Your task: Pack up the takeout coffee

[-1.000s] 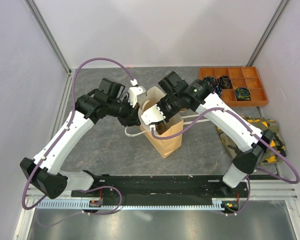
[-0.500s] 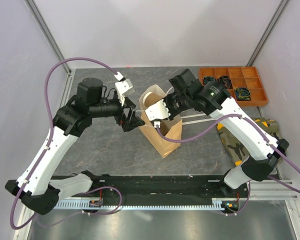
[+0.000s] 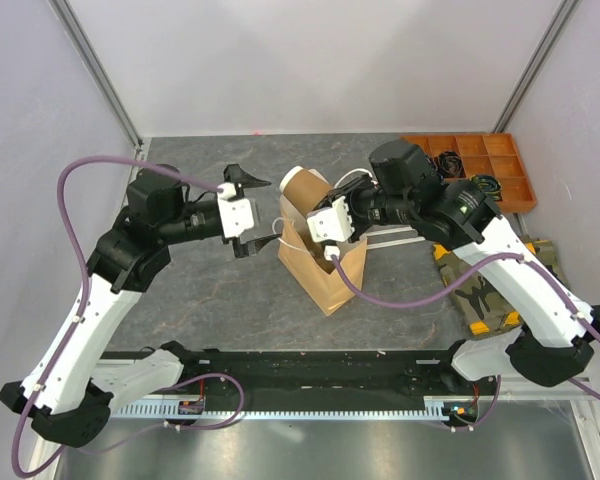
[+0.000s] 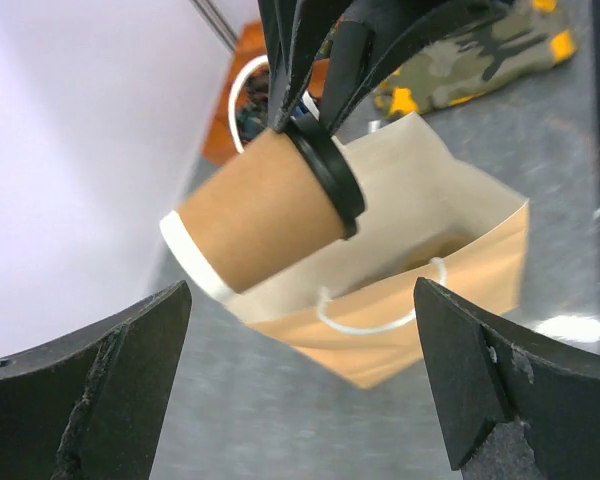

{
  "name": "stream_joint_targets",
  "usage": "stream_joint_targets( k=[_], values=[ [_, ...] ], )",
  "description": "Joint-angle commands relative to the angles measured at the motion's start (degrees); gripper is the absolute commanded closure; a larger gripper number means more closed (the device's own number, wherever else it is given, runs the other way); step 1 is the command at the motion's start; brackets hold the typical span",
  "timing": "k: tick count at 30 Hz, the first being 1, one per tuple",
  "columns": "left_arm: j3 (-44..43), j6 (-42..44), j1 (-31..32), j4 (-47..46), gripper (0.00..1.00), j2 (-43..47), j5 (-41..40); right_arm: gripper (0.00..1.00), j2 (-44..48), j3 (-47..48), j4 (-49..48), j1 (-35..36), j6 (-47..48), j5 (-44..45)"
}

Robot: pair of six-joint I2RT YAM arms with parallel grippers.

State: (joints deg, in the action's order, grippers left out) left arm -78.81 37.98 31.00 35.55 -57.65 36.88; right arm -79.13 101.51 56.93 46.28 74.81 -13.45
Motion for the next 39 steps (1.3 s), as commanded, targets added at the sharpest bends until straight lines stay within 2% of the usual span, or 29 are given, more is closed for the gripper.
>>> stream_joint_targets(
  k=[1, 3, 7, 13, 19, 20, 27, 39],
  values=[
    [-1.8, 23.0, 0.2, 0.7, 0.00, 0.2, 3.0, 0.97, 2.9, -1.6, -4.8, 0.1, 1.7, -3.2],
    [-3.5, 26.8, 0.1, 0.9, 0.00, -0.5, 0.7, 0.98, 3.2, -1.6, -5.9, 0.2, 2.4, -3.9],
    [-5.6, 27.4, -0.4, 0.2, 0.00, -0.7, -3.2, 0.97, 3.2, -1.0, -9.2, 0.3, 2.8, -4.9],
    [-5.6, 32.2, -0.4, -0.3, 0.00, 0.9, -7.3, 0.97, 3.3, 0.3, -9.2, 0.3, 5.1, -8.3],
    [-4.7, 45.4, -0.4, 4.7, 0.00, 3.2, -10.3, 0.96, 2.5, 0.6, -10.7, 1.2, 6.2, -11.6],
    [-4.9, 48.7, -0.3, 5.9, 0.00, 3.4, -10.5, 0.96, 2.4, 0.6, -10.9, 1.3, 6.5, -12.0],
    [-7.0, 57.2, -0.3, 13.3, 0.00, 3.4, -11.4, 0.95, 0.3, 2.3, -11.8, 2.0, 7.4, -13.8],
    [-6.7, 63.6, -0.2, 11.7, 0.00, 1.3, -9.9, 0.95, -2.4, 3.9, -12.0, 2.9, 8.5, -15.2]
  ],
)
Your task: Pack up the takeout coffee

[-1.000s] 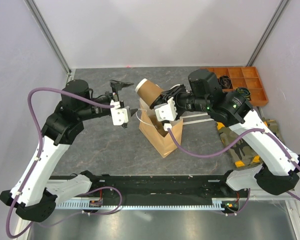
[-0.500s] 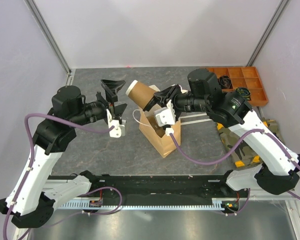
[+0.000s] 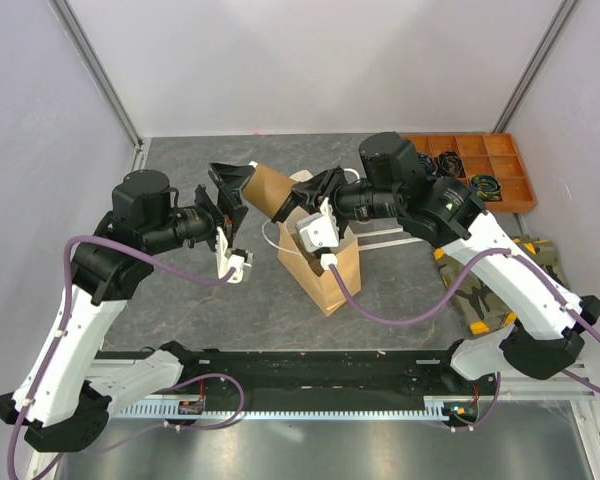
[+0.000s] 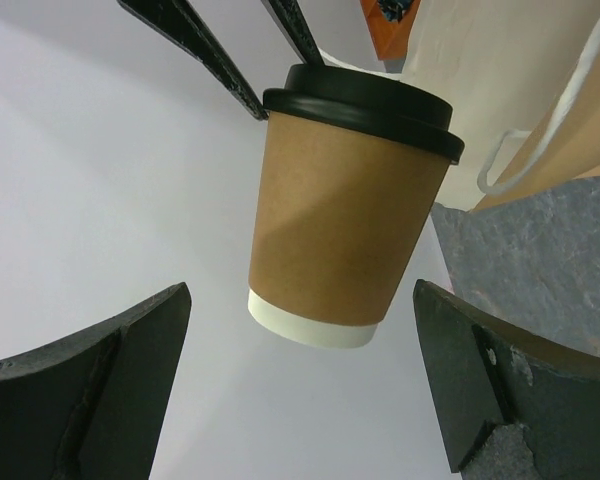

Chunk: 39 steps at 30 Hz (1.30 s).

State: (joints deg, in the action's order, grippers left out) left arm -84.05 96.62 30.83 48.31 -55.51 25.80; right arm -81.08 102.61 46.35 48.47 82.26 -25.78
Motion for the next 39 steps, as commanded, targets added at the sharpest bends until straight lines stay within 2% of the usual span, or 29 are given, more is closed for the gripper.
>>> stream_joint_targets(
  k=[1, 24, 26, 29, 30, 33, 35, 36, 38, 39],
  values=[
    [-1.3, 5.8, -0.1, -1.0, 0.00, -0.7, 1.3, 0.95, -0.7, 3.0, -1.5, 0.9, 1.1, -2.9],
    [3.0, 11.4, 0.0, -5.1, 0.02, -1.7, 2.6, 0.95, -2.3, 4.4, -3.3, 3.4, 4.4, -5.6],
    [3.1, 11.7, 0.0, -5.1, 0.07, -1.8, 2.1, 0.95, -2.3, 4.3, -3.5, 3.7, 4.6, -5.6],
    [3.3, 11.7, 0.0, -5.0, 0.24, -1.9, 1.7, 0.95, -2.3, 4.1, -4.0, 4.1, 4.8, -5.5],
    [3.2, 10.9, 0.0, -5.0, 0.34, -1.9, 1.7, 0.94, -2.4, 3.9, -4.2, 4.2, 4.8, -5.5],
    [3.1, 8.2, 0.0, -5.3, 0.50, -1.5, 1.8, 0.82, -2.2, 3.1, -5.4, 4.2, 3.5, -4.7],
    [3.4, 6.3, 0.0, -5.9, 0.52, -1.2, 1.3, 0.53, -1.7, 2.3, -8.1, 4.2, 0.1, -2.8],
    [3.6, 3.5, 0.0, -7.3, 0.54, -0.8, 1.0, 0.28, -1.4, 0.9, -9.6, 4.2, -1.6, -2.0],
    [4.2, -2.0, -0.1, -9.9, 0.54, -0.1, 0.1, 0.14, -0.1, -0.5, -15.3, 4.3, -7.2, 0.4],
    [4.2, -7.5, -0.2, -11.5, 0.54, 0.0, -0.2, 0.03, 0.5, -1.3, -16.6, 4.3, -8.7, 2.7]
  ],
)
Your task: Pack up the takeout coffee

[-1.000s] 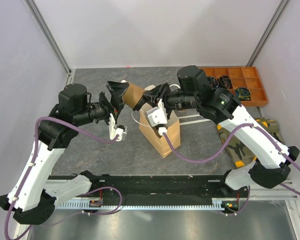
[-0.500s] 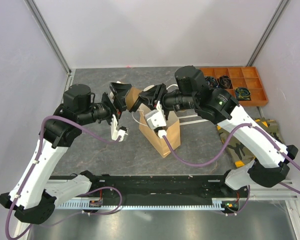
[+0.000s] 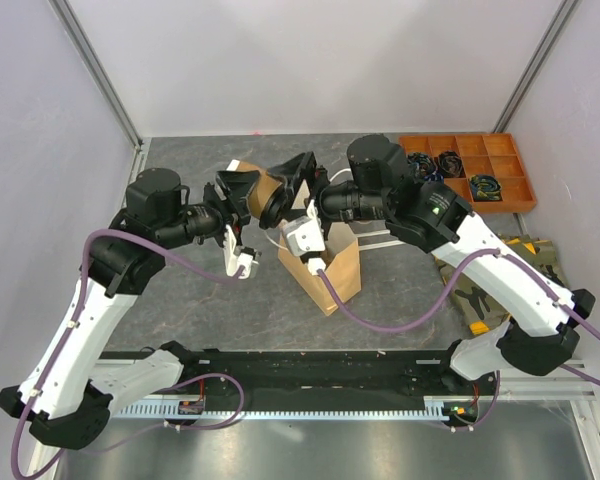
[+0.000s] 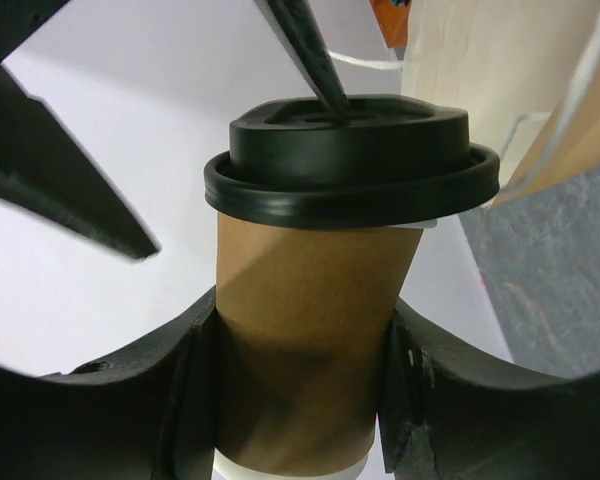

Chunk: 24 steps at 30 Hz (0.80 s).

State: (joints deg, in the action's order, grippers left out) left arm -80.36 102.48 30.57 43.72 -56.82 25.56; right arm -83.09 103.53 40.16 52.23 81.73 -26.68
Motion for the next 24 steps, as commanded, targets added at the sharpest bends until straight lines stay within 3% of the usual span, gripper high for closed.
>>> stream_joint_targets(
  k=[1, 5, 10, 15, 24],
  values=[
    [0.9, -16.5, 0.1, -8.0, 0.54, 1.5, -0.2, 0.02, 2.8, -2.3, -12.3, 0.4, -10.1, 4.8],
    [3.2, -35.2, 0.0, -15.8, 0.55, 2.8, -0.3, 0.02, 3.6, -1.5, -13.5, 0.4, -19.5, 8.0],
    [6.6, -50.2, -0.6, -27.9, 0.55, 3.3, -5.4, 0.02, 5.9, -0.6, -15.8, 0.4, -32.2, 11.5],
    [4.2, -68.3, -2.9, -32.6, 0.55, 0.7, -6.5, 0.02, 6.0, 1.4, -17.8, 0.5, -39.4, 14.4],
    [3.5, -99.8, -15.4, -37.0, 0.55, -0.3, -0.4, 0.02, -1.3, 13.1, -21.5, -3.6, -57.6, 19.1]
  ],
)
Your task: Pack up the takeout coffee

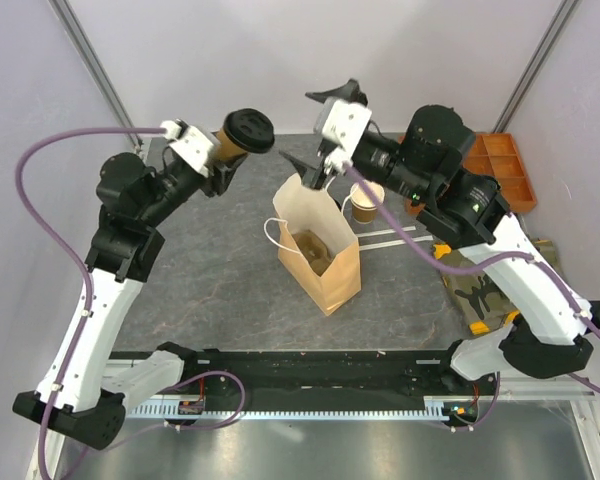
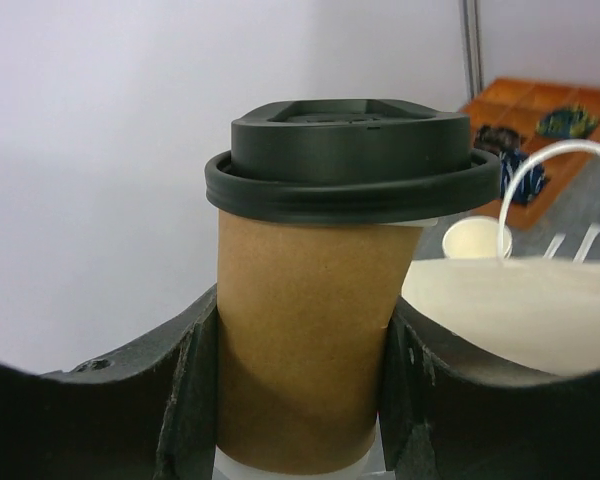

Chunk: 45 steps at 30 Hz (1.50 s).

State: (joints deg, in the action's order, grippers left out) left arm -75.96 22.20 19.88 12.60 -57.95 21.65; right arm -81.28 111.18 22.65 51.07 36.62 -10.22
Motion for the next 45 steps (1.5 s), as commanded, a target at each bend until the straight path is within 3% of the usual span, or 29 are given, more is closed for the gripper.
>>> stream_joint_targets(
  k=[1, 8, 12, 15, 19, 27, 31, 41, 44, 45],
  values=[
    [-0.1, -22.0, -7.1, -6.6, 0.55, 1.8, 5.6, 0.02, -4.0, 7.6, -4.2, -3.5, -16.8, 2.1],
    [9.0, -28.0, -10.3, -12.3, 0.55, 7.8, 7.4, 0.02, -14.7, 19.1, -7.0, -14.3, -42.0, -10.8],
    [12.8, -28.1, -10.4, -16.1, 0.55, 10.5, 7.2, 0.02, -18.5, 19.7, -18.3, -16.6, -55.6, -20.9],
    [14.3, -28.7, -10.5, -17.5, 0.55, 11.6, 6.5, 0.08, -21.1, 19.9, -25.1, -16.7, -64.9, -28.8],
    [15.1, -30.2, -10.5, -20.2, 0.55, 12.1, 6.8, 0.02, -21.4, 15.7, -25.8, -15.4, -68.4, -31.3],
    [14.7, -30.5, -10.5, -23.2, 0.56, 11.7, 9.0, 0.03, -22.3, 9.5, -27.8, -14.6, -73.5, -35.1],
    [14.8, -31.1, -10.6, -25.1, 0.57, 11.4, 9.2, 0.14, -23.0, 7.9, -30.7, -14.2, -76.7, -38.2],
    [13.2, -31.2, -10.5, -27.3, 0.57, 9.9, 12.7, 0.24, -24.5, 5.9, -34.2, -14.2, -80.5, -42.4],
    [12.9, -32.6, -10.5, -26.1, 0.61, 9.5, 12.4, 0.32, -24.6, 6.2, -34.3, -14.2, -80.0, -41.7],
    [12.9, -33.7, -10.5, -25.9, 0.61, 9.6, 12.4, 0.41, -24.5, 5.8, -34.4, -14.2, -79.7, -41.6]
  ],
)
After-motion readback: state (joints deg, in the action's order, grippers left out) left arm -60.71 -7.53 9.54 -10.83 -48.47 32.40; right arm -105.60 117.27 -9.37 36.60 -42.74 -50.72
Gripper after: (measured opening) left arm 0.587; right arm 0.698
